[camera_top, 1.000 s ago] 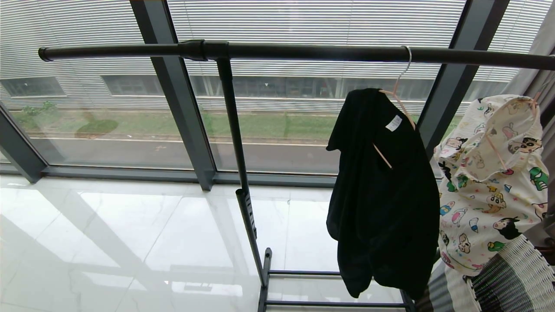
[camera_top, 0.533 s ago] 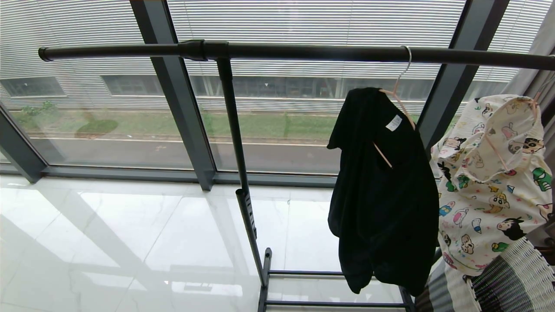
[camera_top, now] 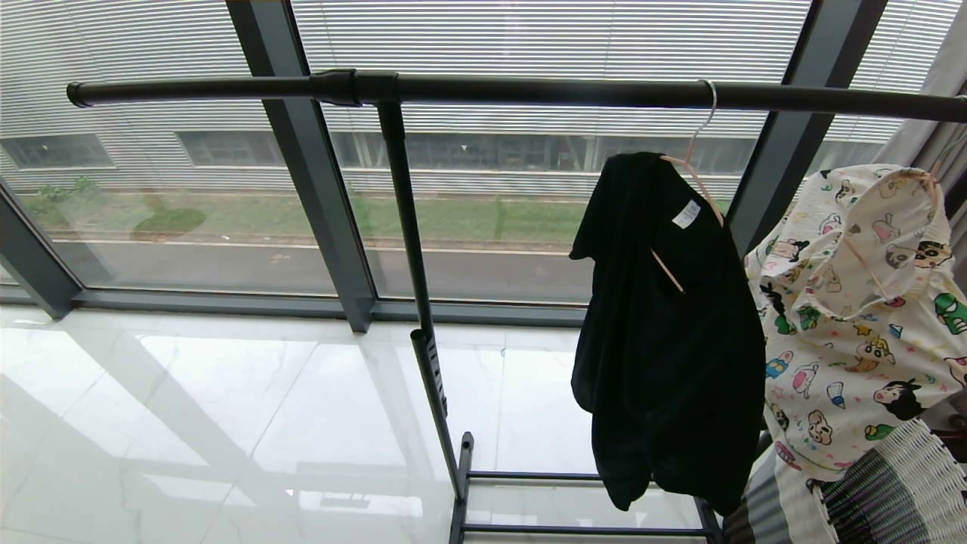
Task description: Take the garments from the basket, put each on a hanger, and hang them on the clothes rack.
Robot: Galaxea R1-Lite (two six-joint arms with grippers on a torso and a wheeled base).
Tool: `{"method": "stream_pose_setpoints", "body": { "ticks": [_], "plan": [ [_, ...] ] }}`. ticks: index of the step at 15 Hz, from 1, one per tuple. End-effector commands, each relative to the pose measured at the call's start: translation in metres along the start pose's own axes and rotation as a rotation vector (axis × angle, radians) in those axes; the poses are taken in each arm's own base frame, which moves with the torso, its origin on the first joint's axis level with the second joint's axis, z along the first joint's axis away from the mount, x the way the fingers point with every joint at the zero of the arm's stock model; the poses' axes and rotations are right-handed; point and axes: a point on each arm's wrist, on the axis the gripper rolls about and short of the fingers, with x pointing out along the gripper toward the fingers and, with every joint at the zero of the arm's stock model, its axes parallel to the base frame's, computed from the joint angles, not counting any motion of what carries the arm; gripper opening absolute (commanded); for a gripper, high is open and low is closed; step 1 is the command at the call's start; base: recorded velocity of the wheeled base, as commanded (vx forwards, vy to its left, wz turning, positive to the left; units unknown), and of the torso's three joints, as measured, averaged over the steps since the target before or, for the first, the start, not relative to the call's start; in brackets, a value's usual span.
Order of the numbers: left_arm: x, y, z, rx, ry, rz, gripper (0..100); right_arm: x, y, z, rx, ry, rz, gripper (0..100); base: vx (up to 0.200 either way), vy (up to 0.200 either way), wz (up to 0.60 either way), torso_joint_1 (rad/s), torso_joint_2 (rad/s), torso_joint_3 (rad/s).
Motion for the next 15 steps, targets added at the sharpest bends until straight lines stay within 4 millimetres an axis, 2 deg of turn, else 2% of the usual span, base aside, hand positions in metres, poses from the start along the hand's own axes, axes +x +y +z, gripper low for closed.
{"method": "stream_pose_setpoints", "body": {
  "ticks": [1,11,15],
  "plan": [
    [-0.001,0.000,-0.001,-0.016,0.005,0.022,100,0.001,0.000,0.000,0.000,0.005,0.000,100,0.000,0.000,0.00,0.000,0.00,0.000],
    [-0.001,0.000,-0.001,-0.032,0.008,0.022,100,0.000,-0.002,0.016,-0.013,-0.144,-0.013,100,0.000,0.000,0.00,0.000,0.00,0.000],
    [-0.001,0.000,-0.001,-0.032,0.008,0.022,100,0.000,0.000,0.008,-0.009,-0.073,0.029,100,0.000,0.000,0.00,0.000,0.00,0.000]
  ]
}}
